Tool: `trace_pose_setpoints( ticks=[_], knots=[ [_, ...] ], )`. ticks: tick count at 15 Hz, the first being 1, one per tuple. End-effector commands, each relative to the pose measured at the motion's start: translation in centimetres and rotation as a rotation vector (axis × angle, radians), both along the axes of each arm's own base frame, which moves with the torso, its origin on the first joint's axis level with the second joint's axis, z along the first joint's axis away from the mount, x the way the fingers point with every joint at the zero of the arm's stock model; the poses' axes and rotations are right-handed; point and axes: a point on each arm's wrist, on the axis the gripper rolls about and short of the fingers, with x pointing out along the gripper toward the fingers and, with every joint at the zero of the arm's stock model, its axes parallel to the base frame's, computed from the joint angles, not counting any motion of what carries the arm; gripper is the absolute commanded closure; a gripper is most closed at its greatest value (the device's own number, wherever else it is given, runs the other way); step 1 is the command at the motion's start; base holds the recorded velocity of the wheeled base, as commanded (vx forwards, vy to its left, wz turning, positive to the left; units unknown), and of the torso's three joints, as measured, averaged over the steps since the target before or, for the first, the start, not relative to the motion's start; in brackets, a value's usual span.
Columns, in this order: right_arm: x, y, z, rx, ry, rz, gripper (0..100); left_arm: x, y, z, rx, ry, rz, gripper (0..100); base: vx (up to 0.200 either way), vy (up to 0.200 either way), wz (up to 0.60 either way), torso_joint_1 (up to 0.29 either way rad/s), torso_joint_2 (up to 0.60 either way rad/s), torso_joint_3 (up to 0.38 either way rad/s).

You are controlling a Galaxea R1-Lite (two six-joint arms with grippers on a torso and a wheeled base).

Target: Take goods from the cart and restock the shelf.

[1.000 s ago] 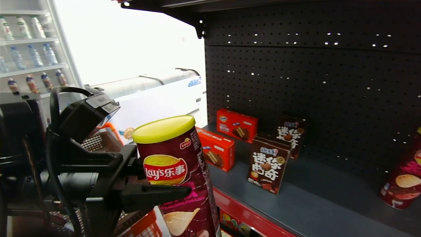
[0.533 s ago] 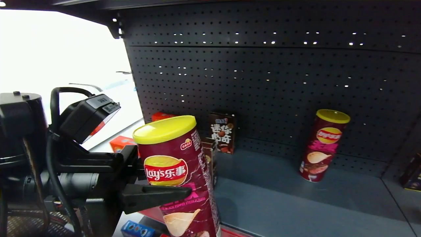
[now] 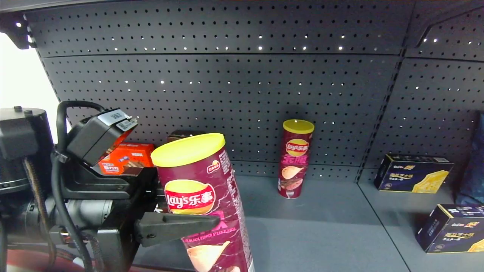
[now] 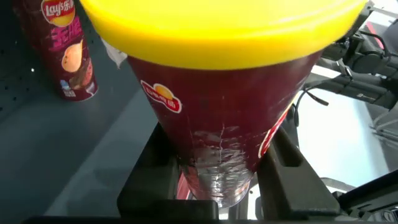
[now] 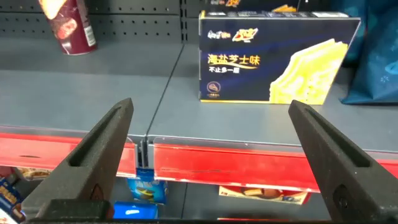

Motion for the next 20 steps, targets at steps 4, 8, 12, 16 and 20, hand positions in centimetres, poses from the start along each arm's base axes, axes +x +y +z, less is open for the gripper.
trace_pose_setpoints(
  ticks=[4,8,12,16,20],
  knots=[
    [0.0,0.0,0.0,0.000,0.002,0.002,0,0.0,0.1,-0.2,0.004,0.008,0.004,100,0.000,0.000,-0.15,0.002,0.00,0.001],
    [0.0,0.0,0.0,0.000,0.002,0.000,0,-0.1,0.2,-0.5,0.008,0.016,0.007,100,0.000,0.000,-0.15,0.001,0.00,0.001],
    [0.0,0.0,0.0,0.000,0.002,0.002,0,0.0,0.1,-0.5,0.009,0.019,0.006,100,0.000,0.000,0.00,0.000,0.00,0.000],
    [0.0,0.0,0.0,-0.001,0.011,0.006,0,-0.5,0.5,-0.5,0.008,0.018,0.014,100,0.000,0.000,0.00,0.000,0.00,0.000],
    [-0.2,0.0,9.8,0.038,-0.102,0.131,0,-1.9,1.4,0.0,0.013,0.011,0.061,100,0.000,0.000,0.00,0.000,0.00,0.000]
  ],
)
